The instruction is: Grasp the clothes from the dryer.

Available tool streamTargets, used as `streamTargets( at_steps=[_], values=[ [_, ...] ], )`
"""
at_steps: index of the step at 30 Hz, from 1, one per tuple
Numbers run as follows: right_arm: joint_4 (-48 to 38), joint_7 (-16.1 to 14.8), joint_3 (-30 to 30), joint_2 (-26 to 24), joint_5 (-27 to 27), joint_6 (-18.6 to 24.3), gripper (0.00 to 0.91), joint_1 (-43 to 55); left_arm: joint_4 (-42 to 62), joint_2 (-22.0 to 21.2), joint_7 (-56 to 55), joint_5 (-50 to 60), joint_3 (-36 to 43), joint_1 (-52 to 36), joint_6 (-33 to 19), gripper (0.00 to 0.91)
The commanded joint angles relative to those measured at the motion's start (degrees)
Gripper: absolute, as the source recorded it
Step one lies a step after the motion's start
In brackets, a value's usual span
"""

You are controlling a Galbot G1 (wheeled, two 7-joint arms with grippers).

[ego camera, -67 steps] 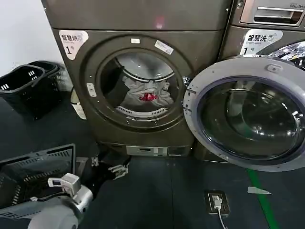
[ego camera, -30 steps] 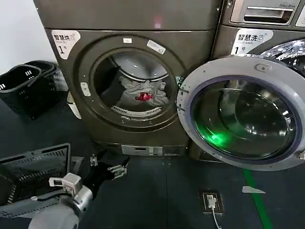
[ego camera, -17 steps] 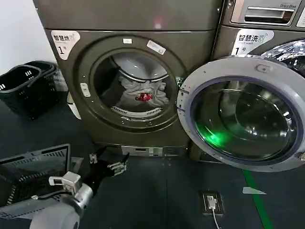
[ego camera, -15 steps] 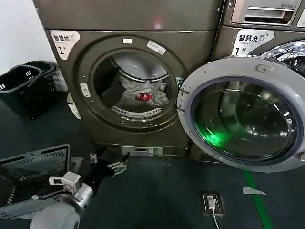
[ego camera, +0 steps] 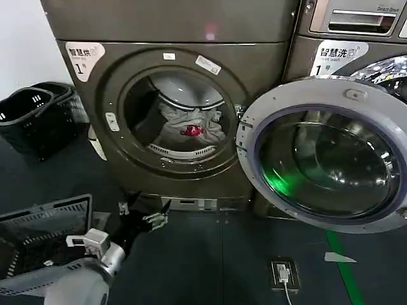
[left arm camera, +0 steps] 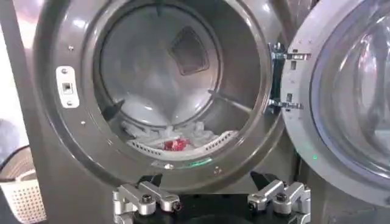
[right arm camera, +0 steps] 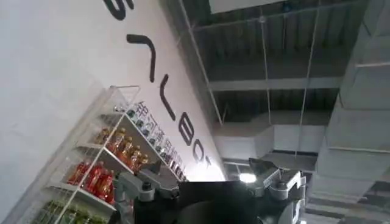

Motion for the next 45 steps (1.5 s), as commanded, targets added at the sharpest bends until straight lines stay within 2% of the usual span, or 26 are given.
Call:
streamTargets(
  at_steps=[1,45],
  values=[
    [0.1,-0.1,0.2,0.0,0.1,0.1,0.907,-0.2,0.2,0.0,0.2,0.2,0.1,-0.5,0.2,0.907],
    [-0.3,0.4,-0.4,0.5,0.4,0.6,0.907,0.5,2.8,-0.7,1.6,2.6,1.1,-1.8,-1.3,0.907]
  ],
)
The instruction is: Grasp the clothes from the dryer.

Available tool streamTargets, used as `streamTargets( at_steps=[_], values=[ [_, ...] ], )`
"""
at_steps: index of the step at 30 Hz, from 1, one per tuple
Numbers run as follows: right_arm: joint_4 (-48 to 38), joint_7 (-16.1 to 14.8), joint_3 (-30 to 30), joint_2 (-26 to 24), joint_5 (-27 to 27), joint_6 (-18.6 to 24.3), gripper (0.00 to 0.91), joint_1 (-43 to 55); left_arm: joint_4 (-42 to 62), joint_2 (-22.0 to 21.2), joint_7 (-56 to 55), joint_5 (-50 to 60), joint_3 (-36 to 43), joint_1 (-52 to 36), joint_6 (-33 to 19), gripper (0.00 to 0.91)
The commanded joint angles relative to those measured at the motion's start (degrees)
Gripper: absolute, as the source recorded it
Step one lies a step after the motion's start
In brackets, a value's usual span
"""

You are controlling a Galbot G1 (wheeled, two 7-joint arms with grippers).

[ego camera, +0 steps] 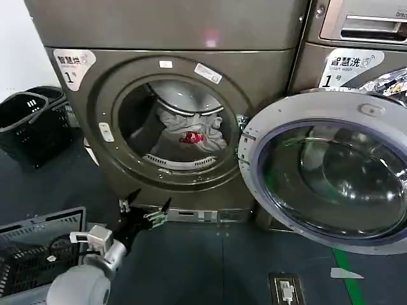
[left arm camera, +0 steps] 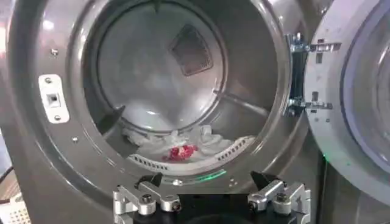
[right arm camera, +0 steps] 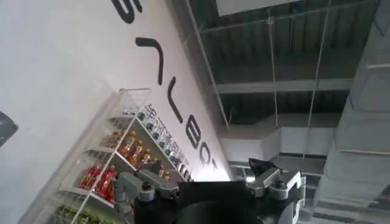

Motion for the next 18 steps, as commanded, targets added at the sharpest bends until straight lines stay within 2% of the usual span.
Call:
streamTargets(
  at_steps=[1,18],
  values=[
    [0.2,0.1,-0.3,0.1,-0.1,0.1,0.907,0.2,0.3,0.0,0.1,0.3,0.1,0.0,-0.2,0.907],
    [0.2,0.2,0.2,0.0,0.0,0.2,0.907,-0.1,0.4,0.4,0.2,0.2,0.6,-0.4,-0.4,0.907]
  ],
)
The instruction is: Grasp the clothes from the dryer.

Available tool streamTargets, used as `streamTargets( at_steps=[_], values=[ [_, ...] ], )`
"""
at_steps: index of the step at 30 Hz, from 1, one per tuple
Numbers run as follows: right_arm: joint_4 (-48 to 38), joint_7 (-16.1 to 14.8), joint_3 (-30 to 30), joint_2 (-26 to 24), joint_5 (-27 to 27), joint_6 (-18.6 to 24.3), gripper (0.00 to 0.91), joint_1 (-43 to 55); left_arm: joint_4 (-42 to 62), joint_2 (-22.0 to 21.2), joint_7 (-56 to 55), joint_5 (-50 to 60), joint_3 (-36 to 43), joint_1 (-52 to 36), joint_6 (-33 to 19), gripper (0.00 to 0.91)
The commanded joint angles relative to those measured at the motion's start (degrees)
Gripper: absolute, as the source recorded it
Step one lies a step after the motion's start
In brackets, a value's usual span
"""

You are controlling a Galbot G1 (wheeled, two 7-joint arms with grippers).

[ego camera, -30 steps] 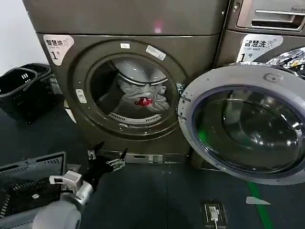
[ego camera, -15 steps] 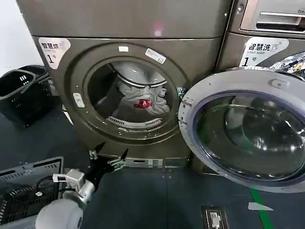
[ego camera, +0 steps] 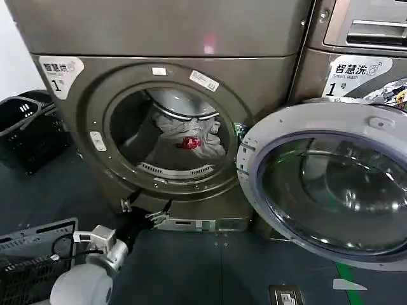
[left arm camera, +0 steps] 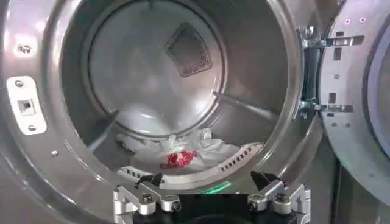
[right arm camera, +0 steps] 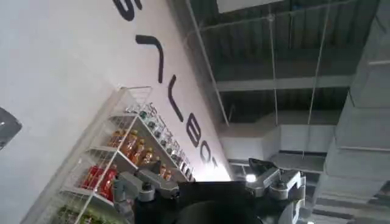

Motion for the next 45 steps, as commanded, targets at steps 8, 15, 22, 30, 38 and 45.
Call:
streamTargets(
  at_steps=[8,15,22,30,38,45],
  values=[
    [0.1,0.0,0.7,-0.1,0.4,0.1,0.907,-0.6,-0.3,0.0,0.0,0.0,0.6,0.0,-0.1,0.907],
    [-0.3,-0.1,0.6,-0.1,0.6,0.2,0.907,-0.6,-0.7,-0.3,0.3,0.2,0.6,0.4,0.0,0.907],
    [-0.3,-0.1,-0.1,0.1,0.5,0.3,0.907,-0.1,-1.3,-0.5,0.4,0.3,0.6,1.0,0.1,0.907],
    [0.4,-0.1,-0.1,0.6,0.5,0.2,0.907,-0.2,-1.5,-0.2,0.4,0.1,0.5,1.2,0.0,0.907],
    [0.4,-0.2,0.3,0.5,0.4,0.3,0.907,-0.3,-1.0,-0.3,0.3,0.2,0.7,0.7,0.2,0.907],
    [0.4,-0.3,0.3,0.3,0.0,0.3,0.907,-0.1,-1.0,-0.3,0.3,0.8,0.5,0.6,1.0,0.907]
  ],
)
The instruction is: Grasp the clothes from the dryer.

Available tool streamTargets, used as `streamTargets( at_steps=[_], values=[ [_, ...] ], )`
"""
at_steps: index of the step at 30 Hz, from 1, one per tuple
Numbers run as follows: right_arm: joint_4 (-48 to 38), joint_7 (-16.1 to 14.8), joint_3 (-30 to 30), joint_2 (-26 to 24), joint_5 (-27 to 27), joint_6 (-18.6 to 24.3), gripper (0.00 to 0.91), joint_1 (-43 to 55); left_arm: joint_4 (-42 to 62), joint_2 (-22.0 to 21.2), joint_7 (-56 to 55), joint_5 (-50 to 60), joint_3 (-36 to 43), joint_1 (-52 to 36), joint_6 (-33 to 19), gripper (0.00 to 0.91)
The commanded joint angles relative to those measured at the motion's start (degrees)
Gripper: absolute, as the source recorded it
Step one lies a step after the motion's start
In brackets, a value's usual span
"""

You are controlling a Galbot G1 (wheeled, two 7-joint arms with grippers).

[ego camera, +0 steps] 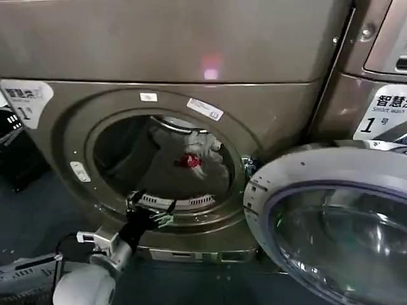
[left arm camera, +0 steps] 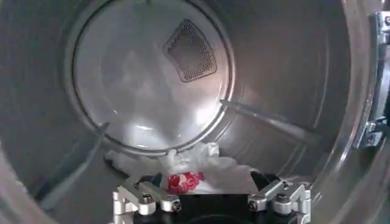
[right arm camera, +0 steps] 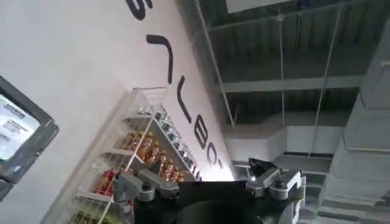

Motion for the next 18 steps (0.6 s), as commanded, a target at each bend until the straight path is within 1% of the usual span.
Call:
streamTargets(
  at_steps=[1,5,8,10,12,13,15,18],
  values=[
    [0.1,0.1,0.1,-0.2,-0.1,0.0,0.907,0.1,0.0,0.0,-0.1,0.7,-0.2,0.0,0.7,0.907],
    [0.2,0.1,0.3,-0.1,-0.8,-0.1,0.907,-0.1,-0.1,0.0,0.0,1.7,-0.1,-0.1,0.6,0.907],
    [0.4,0.9,0.9,-0.3,-1.0,-0.5,0.907,-0.5,-0.2,0.4,-0.1,3.0,0.1,-0.5,0.2,0.907],
    [0.6,1.1,1.6,-0.3,-1.3,-0.6,0.907,-0.8,0.0,0.7,0.2,6.8,0.5,-1.0,-0.5,0.907],
    [0.8,1.0,2.4,-0.3,-2.0,-0.8,0.907,-1.0,0.9,1.1,0.6,15.0,1.0,-1.9,-2.7,0.907],
    [1.1,0.9,2.7,-0.3,-2.1,-1.1,0.907,-1.1,1.7,1.5,1.3,22.1,1.4,-2.5,-4.4,0.907],
    [1.5,0.9,3.5,-0.4,-2.2,-1.3,0.907,-1.4,2.4,2.2,2.8,28.7,1.9,-3.5,-7.5,0.907],
    [2.1,1.0,5.0,-0.5,-2.2,-1.6,0.907,-2.1,3.5,3.1,3.5,36.4,3.5,-6.5,-8.0,0.907]
  ],
)
